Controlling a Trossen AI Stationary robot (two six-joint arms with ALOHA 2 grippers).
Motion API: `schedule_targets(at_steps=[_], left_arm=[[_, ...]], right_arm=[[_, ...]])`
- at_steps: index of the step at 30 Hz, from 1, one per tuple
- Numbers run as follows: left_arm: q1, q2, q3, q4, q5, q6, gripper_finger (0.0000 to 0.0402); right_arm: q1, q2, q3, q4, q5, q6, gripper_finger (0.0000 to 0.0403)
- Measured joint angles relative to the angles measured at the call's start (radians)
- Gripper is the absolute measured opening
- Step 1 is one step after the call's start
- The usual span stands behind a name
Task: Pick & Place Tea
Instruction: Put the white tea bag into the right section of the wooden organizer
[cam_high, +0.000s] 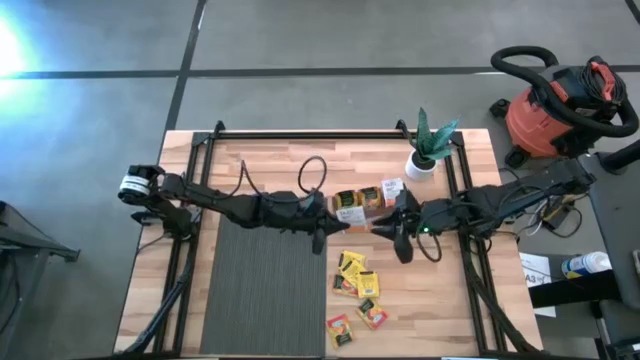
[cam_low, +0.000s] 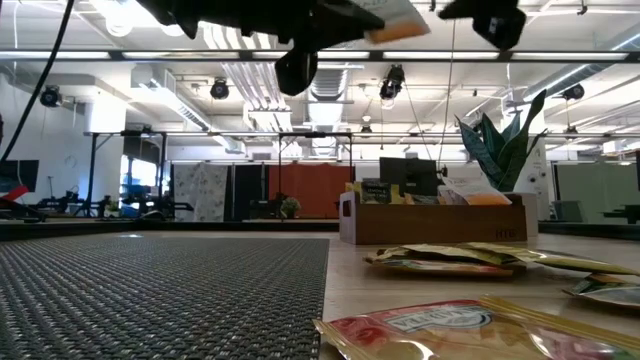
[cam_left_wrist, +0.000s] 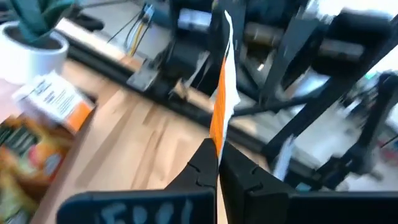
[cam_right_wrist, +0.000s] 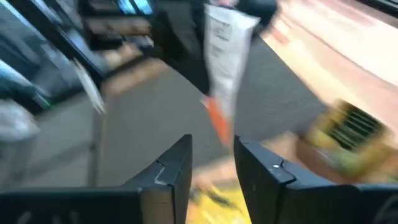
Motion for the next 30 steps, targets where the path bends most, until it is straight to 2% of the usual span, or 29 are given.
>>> schedule_targets(at_steps=[5,10,15,20,25,30], left_arm=[[-0.04,0.001,0.004,-0.096,-0.026,0.11,0.0002],[-0.051,0.002,0.016,-0.125,-0.102,0.253,0.0001],[-0.05,0.002,0.016,-0.142,-0.158,0.309,0.0001],[-0.055,0.002,0.018,-0.187,-0.169,0.318,0.0001],[-0.06,0.002,0.017,-0.205,-0.19,0.352,0.0001],[-0.06,0.002,0.017,-0.206,-0.19,0.377,0.0001]], right_arm=[[-0.03,0.031,0.175,-0.327,-0.015,-0.137,0.0131],[-0.125,0.146,0.354,-0.494,-0.127,-0.272,0.0135],[-0.204,0.281,0.503,-0.558,-0.236,-0.385,0.0135],[-0.223,0.402,0.633,-0.629,-0.269,-0.489,0.0135],[-0.223,0.499,0.701,-0.658,-0.325,-0.523,0.0135],[-0.223,0.565,0.752,-0.676,-0.336,-0.53,0.0135]])
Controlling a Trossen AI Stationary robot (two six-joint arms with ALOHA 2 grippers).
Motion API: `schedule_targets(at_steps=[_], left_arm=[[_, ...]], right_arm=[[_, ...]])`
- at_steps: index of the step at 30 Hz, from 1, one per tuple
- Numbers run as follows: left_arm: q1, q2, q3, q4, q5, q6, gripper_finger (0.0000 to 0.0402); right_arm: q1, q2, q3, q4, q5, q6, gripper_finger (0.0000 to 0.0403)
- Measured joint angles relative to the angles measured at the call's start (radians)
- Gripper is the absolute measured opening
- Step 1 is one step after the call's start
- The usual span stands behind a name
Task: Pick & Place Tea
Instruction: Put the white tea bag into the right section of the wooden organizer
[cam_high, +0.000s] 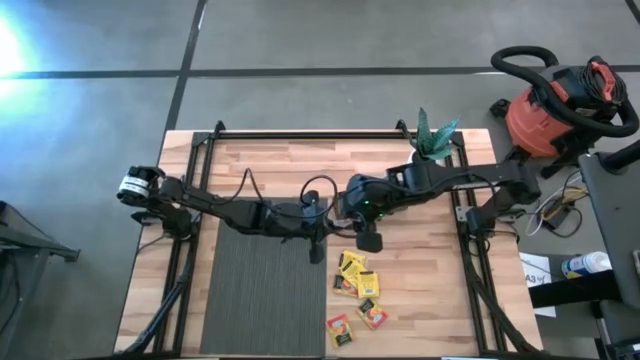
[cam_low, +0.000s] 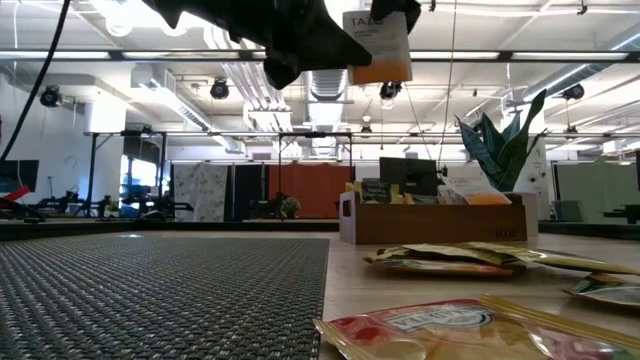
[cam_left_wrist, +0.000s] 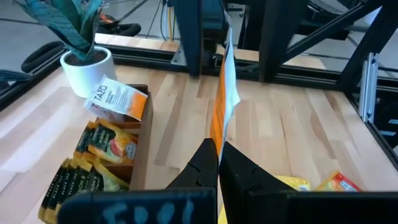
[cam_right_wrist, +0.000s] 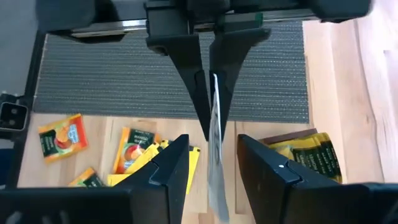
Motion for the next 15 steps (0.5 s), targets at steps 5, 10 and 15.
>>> schedule_targets(at_steps=[5,10,15], left_arm=[[0.0,0.0,0.0,-0.038,0.0,0.003,0.0001],[-0.002,0.0,-0.002,-0.038,0.001,-0.009,0.0007],[-0.006,0.0,0.0,-0.037,0.002,-0.008,0.0009]], right_arm=[[0.002,0.029,0.054,-0.004,-0.001,0.004,0.013],[0.002,0.044,0.076,-0.055,-0.001,0.011,0.009],[0.003,0.043,0.072,-0.052,-0.001,0.014,0.004]])
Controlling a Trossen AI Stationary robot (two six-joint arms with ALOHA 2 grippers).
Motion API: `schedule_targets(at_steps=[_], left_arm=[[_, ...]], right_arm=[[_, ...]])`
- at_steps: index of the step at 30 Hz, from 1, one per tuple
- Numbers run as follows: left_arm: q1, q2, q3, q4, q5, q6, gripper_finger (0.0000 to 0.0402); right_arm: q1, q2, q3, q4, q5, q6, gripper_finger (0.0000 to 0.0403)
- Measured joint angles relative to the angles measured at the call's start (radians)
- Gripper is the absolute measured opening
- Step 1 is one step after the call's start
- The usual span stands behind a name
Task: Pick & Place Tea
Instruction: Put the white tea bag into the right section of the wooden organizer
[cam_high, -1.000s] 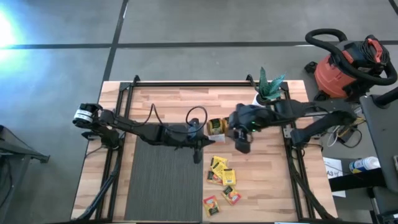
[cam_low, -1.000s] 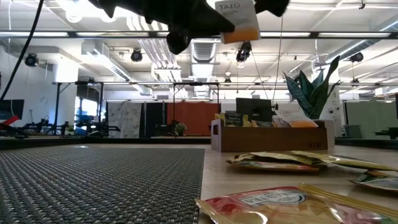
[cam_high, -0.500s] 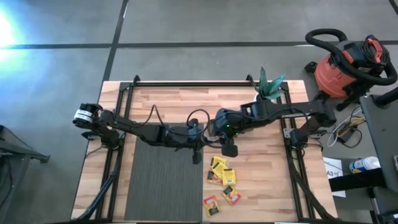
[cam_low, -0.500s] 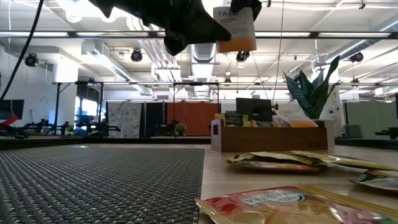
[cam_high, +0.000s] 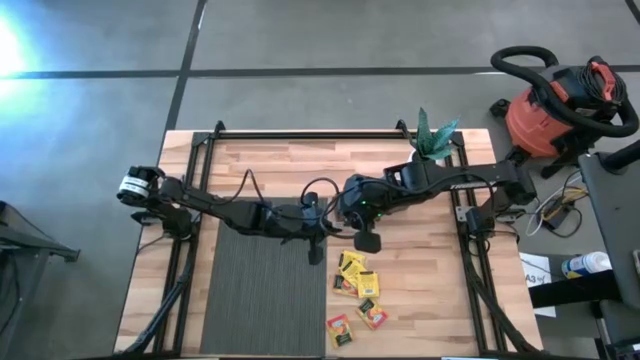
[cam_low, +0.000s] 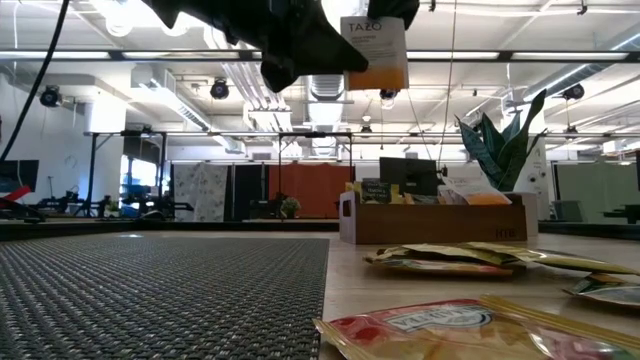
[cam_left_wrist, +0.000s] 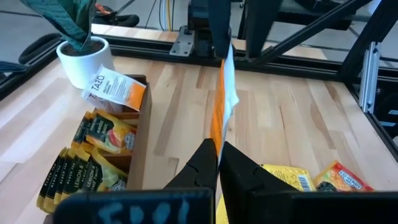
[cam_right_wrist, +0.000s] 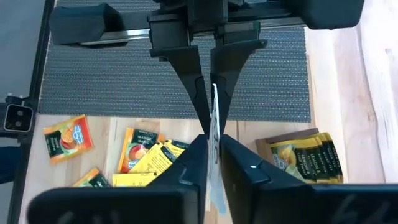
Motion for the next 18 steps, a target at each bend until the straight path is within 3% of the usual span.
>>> schedule_targets(at_steps=[5,13,18], left_arm=[[-0.004,0.0,0.0,0.0,0.0,0.0,0.001],[-0.005,0.0,0.0,0.001,0.001,-0.091,0.0013],[-0.015,-0.001,0.0,0.004,-0.027,-0.112,0.0044]], right_arm=[[0.0,0.0,-0.014,-0.002,0.009,0.027,0.0012],[0.0,0.0,-0.015,-0.027,0.029,0.015,0.0009],[0.0,0.0,-0.016,-0.077,0.039,-0.011,0.0009]])
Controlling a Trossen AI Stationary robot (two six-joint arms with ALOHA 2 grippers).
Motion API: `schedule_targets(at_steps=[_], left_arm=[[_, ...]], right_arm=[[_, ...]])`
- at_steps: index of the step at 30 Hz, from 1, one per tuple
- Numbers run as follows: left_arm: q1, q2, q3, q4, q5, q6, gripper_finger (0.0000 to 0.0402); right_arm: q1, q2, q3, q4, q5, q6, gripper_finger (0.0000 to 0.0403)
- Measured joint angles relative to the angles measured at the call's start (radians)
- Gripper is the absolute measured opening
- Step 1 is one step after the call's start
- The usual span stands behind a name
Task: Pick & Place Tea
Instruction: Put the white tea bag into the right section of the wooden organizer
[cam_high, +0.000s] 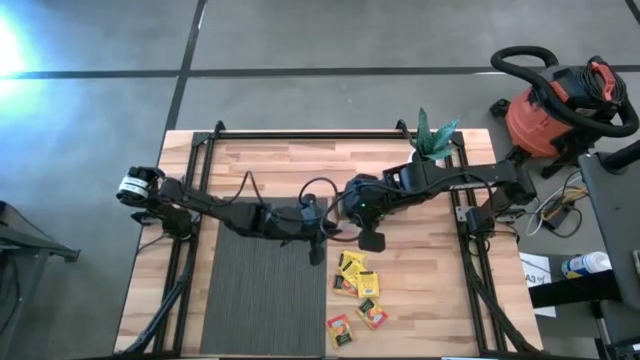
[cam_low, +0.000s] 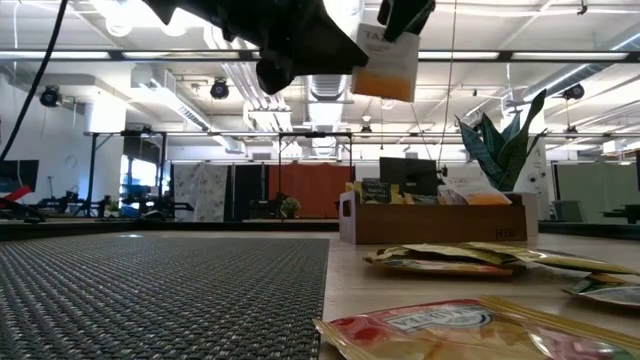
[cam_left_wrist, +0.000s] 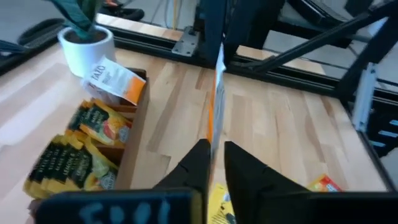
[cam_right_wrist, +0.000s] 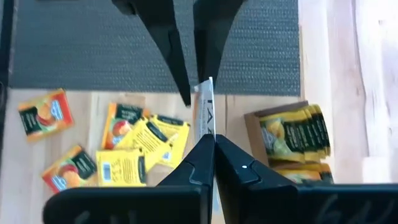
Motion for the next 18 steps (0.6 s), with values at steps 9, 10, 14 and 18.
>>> schedule_targets(at_steps=[9,10,14,18], left_arm=[[-0.044,0.0,-0.007,-0.085,-0.22,-0.068,0.0106],[-0.051,0.0,-0.008,-0.098,-0.224,-0.084,0.0107],[-0.087,0.0,-0.009,-0.122,-0.226,-0.157,0.0108],[-0.123,0.0,-0.009,-0.121,-0.228,-0.2,0.0108]], right_arm=[[-0.027,-0.045,-0.015,-0.132,0.112,-0.092,0.0008],[-0.041,-0.055,-0.023,-0.152,0.116,-0.106,0.0008],[-0.124,-0.098,-0.096,-0.213,0.119,-0.169,0.0008],[-0.222,-0.146,-0.206,-0.201,0.089,-0.229,0.0008]])
